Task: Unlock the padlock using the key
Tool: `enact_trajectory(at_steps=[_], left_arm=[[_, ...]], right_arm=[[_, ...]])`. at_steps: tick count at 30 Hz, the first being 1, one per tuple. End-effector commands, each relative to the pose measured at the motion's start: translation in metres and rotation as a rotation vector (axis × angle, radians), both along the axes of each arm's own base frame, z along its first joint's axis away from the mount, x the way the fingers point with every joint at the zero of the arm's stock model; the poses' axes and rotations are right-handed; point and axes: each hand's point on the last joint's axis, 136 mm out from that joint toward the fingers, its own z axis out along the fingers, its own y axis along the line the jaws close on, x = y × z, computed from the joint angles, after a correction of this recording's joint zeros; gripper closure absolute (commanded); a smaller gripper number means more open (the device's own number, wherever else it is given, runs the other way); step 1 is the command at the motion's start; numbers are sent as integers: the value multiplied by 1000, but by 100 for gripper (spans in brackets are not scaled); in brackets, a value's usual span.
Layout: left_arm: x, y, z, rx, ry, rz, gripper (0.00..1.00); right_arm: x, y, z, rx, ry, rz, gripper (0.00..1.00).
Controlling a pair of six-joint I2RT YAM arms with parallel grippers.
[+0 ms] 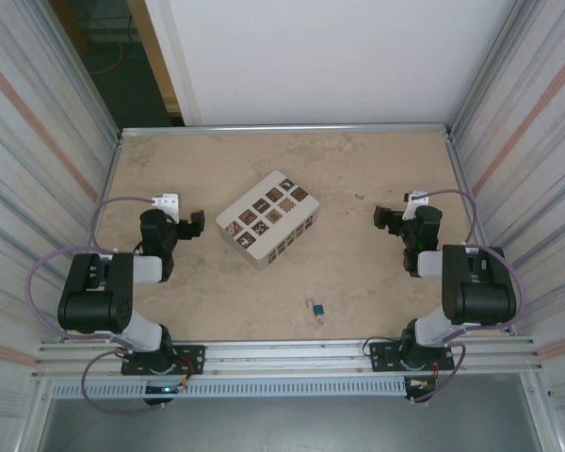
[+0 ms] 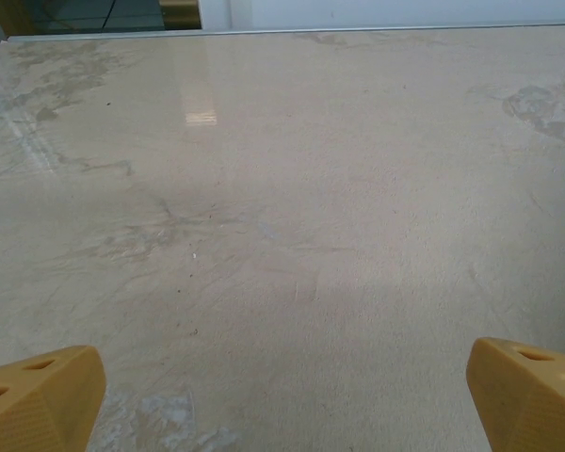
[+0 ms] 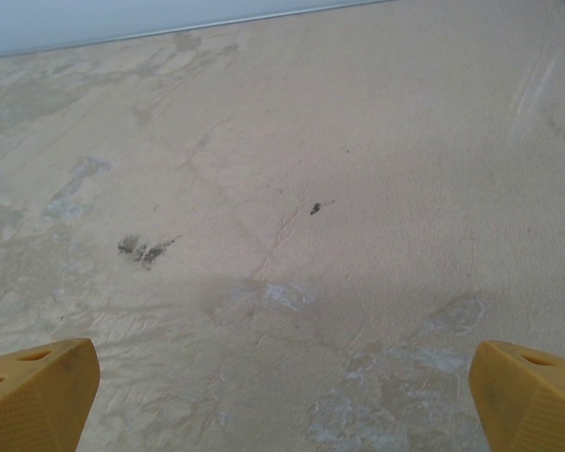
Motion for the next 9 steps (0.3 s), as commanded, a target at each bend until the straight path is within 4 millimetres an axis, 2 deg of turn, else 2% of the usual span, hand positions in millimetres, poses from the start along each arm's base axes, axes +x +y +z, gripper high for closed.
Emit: enact_trajectory(at_steps=[1,9], left_arm=[[2,2,4,31,-10,5,1],[2,2,4,31,-10,5,1]], right_arm=[[1,-1,-1,-23,4,-3,1],[1,0,0,-20,3,-1,1]])
